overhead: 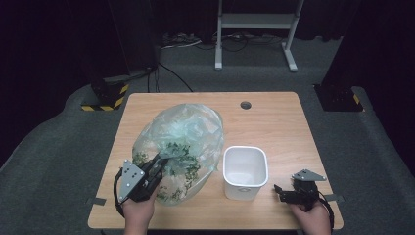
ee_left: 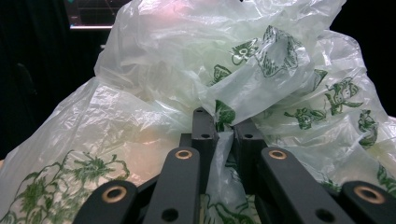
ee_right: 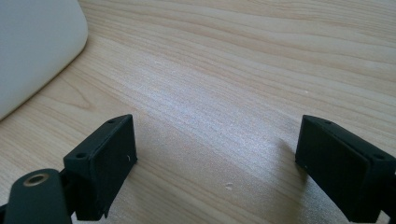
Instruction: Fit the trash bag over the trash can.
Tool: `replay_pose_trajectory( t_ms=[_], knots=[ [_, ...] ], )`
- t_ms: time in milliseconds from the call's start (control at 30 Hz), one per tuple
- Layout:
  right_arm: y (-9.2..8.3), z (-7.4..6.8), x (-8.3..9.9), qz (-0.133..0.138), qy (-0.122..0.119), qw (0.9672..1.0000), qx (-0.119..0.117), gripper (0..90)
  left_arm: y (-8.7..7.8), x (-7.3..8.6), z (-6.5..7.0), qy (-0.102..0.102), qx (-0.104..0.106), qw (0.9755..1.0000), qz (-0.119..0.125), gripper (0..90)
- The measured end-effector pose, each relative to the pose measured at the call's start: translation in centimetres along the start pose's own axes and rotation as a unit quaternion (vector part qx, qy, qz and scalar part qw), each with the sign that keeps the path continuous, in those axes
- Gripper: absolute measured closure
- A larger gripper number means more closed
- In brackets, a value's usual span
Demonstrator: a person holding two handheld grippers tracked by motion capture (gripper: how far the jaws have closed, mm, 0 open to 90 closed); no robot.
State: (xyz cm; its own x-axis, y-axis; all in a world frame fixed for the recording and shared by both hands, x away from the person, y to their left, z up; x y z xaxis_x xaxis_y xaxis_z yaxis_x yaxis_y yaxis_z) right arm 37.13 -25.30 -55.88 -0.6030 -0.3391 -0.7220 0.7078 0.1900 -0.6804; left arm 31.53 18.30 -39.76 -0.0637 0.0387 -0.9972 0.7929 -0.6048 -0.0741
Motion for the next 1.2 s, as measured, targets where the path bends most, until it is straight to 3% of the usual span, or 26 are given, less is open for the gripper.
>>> replay_pose_trajectory(
  t_ms=[267, 533, 767, 1200],
  knots=[
    [0.0, 0.0, 0.0, 0.0, 0.0, 1.0, 0.0, 12.0, 0.7, -1.7, 1.9, 0.014, 0.03, 0.9994, 0.013, 82.3],
    [0.0, 0.0, 0.0, 0.0, 0.0, 1.0, 0.0, 12.0, 2.6, -3.1, 4.2, 0.03, 0.063, 0.9974, 0.018, 82.1],
    [0.0, 0.0, 0.0, 0.0, 0.0, 1.0, 0.0, 12.1, 4.5, -3.8, 6.5, 0.036, 0.098, 0.9943, 0.02, 82.0],
    [0.0, 0.0, 0.0, 0.0, 0.001, 1.0, 0.0, 12.0, 7.6, -3.4, 10.5, 0.054, 0.149, 0.9873, 0.001, 81.3]
  ],
)
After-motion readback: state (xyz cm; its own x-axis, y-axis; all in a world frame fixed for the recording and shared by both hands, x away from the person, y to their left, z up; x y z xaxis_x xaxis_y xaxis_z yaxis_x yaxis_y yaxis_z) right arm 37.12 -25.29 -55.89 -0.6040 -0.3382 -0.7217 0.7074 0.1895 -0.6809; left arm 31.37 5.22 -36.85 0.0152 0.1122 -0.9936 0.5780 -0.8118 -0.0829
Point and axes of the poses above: each handheld gripper's, and its own axes: y roughly forward along the jaws, x roughly out of its underside, z roughly to its right, the point moved 5 cm from there along y, roughly forward along the jaws, and after that the axes turned 10 degrees about x, right-handed, at the moved point
